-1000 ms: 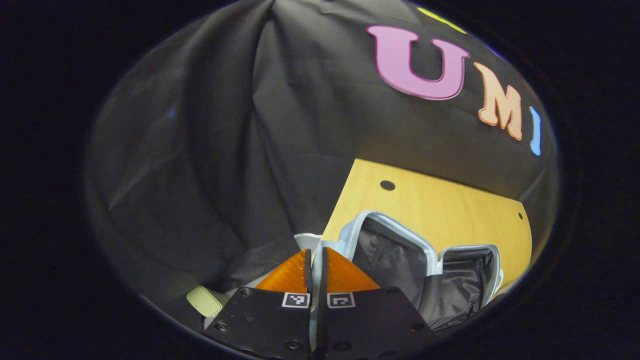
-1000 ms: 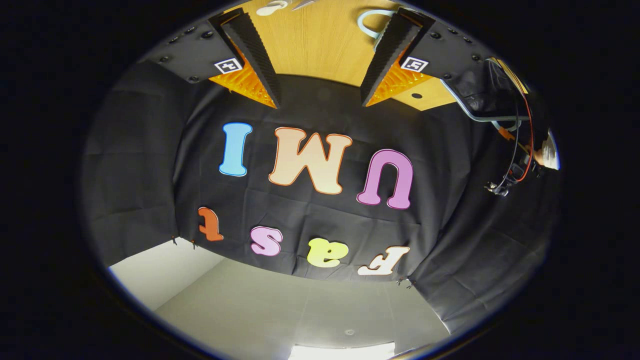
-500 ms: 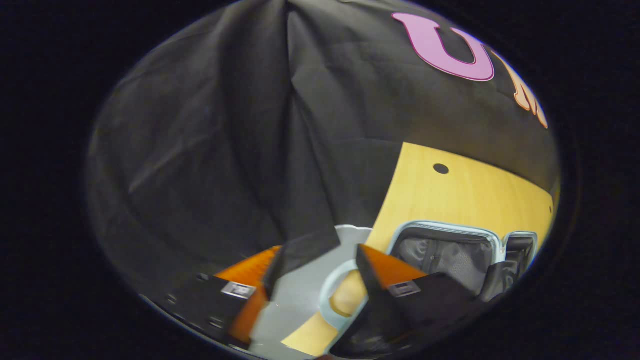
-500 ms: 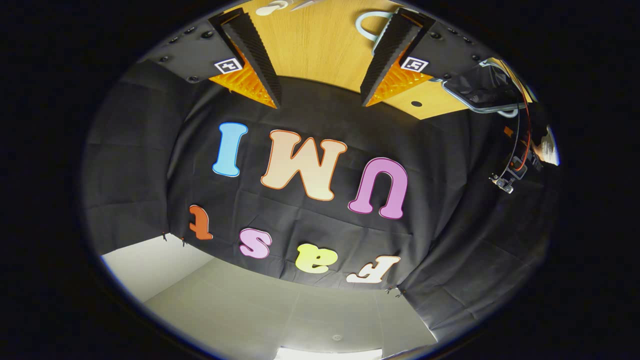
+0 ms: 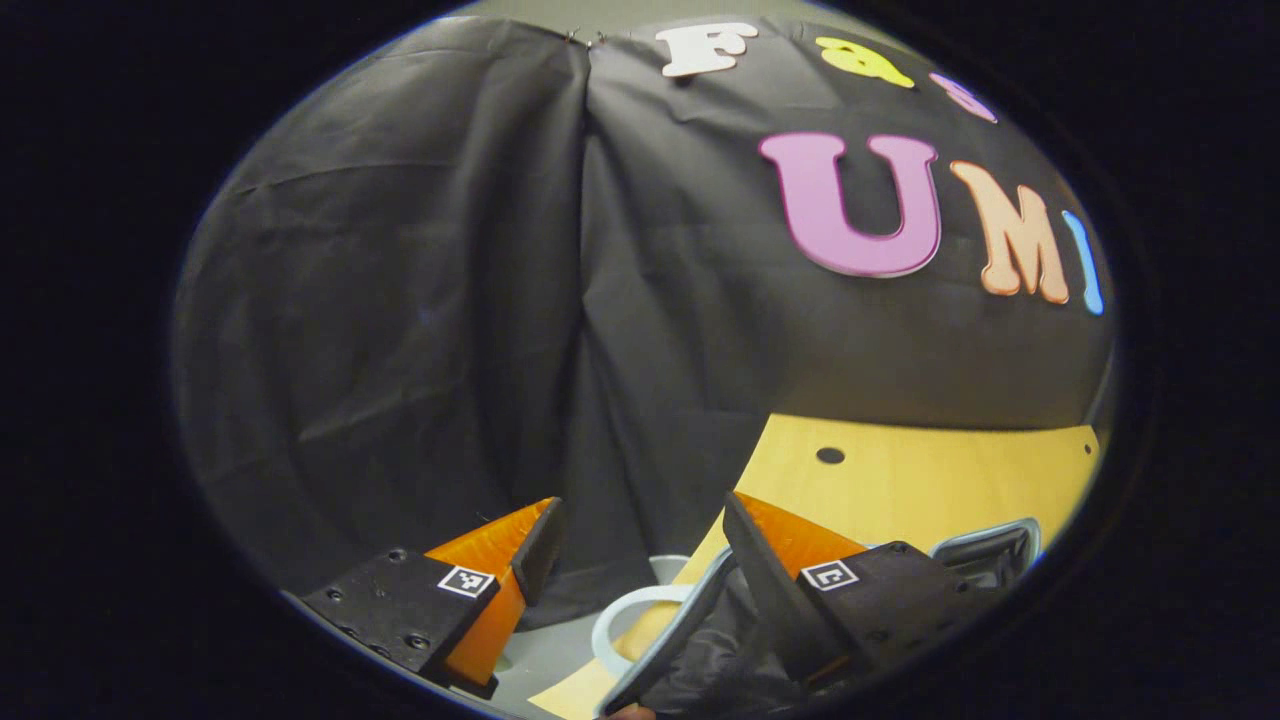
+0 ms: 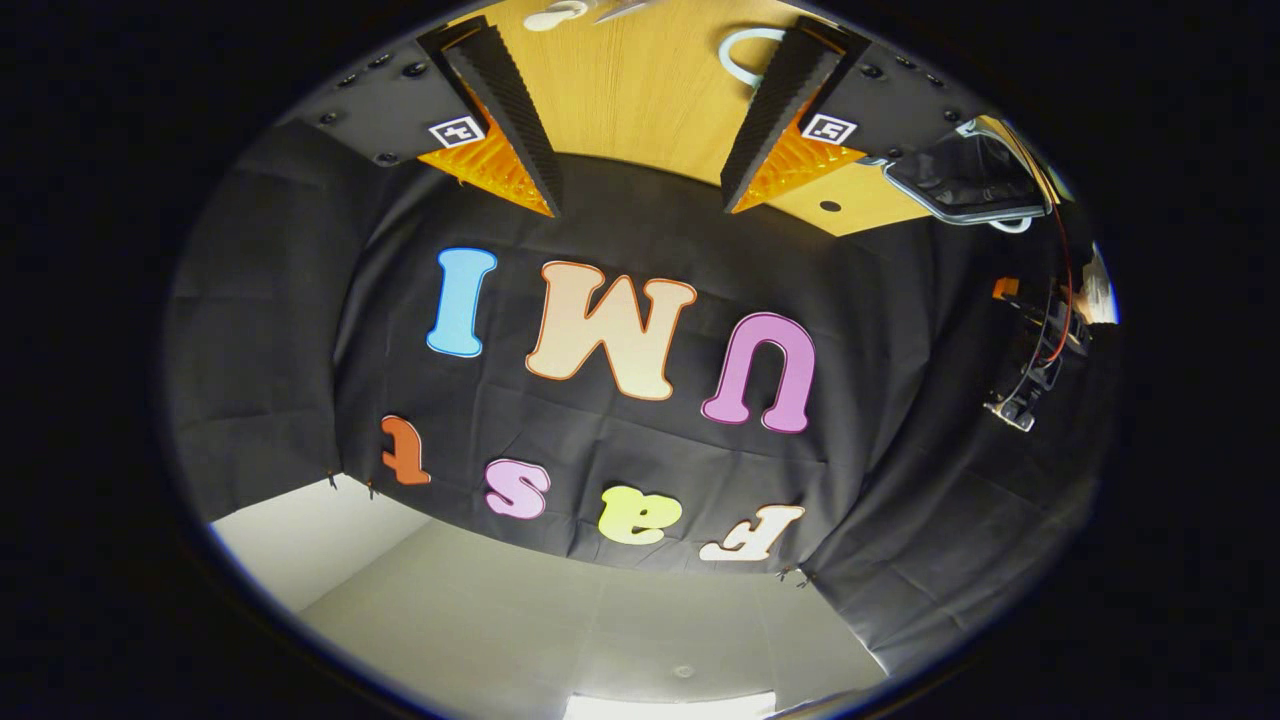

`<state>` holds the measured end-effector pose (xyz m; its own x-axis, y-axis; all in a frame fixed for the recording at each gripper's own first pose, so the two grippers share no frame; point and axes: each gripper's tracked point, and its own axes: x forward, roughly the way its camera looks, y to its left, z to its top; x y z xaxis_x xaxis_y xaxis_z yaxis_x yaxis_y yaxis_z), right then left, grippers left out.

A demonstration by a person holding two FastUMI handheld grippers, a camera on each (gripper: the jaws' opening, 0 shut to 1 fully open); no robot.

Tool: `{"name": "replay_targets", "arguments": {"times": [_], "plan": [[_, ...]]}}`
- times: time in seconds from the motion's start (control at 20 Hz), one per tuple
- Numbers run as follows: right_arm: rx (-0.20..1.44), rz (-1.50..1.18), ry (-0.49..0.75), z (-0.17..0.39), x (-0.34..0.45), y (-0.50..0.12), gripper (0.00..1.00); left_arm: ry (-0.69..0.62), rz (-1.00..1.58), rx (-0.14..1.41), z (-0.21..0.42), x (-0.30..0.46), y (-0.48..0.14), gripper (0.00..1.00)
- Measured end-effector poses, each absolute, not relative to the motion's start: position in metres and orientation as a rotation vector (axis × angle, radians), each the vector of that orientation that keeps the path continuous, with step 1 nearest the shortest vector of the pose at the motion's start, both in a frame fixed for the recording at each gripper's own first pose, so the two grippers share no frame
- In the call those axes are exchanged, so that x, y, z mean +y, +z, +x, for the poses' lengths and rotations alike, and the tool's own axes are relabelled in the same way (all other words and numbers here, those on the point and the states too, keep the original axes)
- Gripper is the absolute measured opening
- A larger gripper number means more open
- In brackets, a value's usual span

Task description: First open the suitcase, pack the skin care products into it, and then close the suitcase.

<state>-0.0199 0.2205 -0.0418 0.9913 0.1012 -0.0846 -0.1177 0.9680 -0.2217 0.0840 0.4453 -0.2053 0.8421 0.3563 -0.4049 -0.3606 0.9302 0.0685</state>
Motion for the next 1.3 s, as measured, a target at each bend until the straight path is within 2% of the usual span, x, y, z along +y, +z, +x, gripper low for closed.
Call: {"name": "replay_targets", "arguments": {"times": [0.3, 0.4, 0.7, 0.75, 0.8, 0.85, 1.3], "plan": [[0.061, -0.192, 0.116, -0.023, 0.180, -0.035, 1.00, 0.295, -0.019, 0.246, 0.049, 0.376, -0.091, 0.95], [0.059, -0.179, 0.115, -0.024, 0.165, -0.033, 0.98, 0.253, -0.018, 0.212, 0.038, 0.354, -0.072, 0.95], [0.055, -0.156, 0.112, -0.026, 0.123, -0.029, 0.98, 0.139, -0.049, 0.168, 0.044, 0.261, -0.049, 0.95], [0.052, -0.155, 0.111, -0.026, 0.117, -0.027, 0.98, 0.122, -0.050, 0.164, 0.042, 0.249, -0.047, 1.00], [0.050, -0.153, 0.111, -0.026, 0.110, -0.027, 0.98, 0.106, -0.050, 0.161, 0.040, 0.235, -0.044, 1.00], [0.049, -0.153, 0.111, -0.028, 0.104, -0.027, 0.98, 0.085, -0.052, 0.157, 0.039, 0.221, -0.041, 0.95], [0.059, -0.151, 0.113, -0.037, 0.056, -0.031, 1.00, -0.130, -0.099, 0.154, 0.020, 0.081, -0.034, 0.95]]}}
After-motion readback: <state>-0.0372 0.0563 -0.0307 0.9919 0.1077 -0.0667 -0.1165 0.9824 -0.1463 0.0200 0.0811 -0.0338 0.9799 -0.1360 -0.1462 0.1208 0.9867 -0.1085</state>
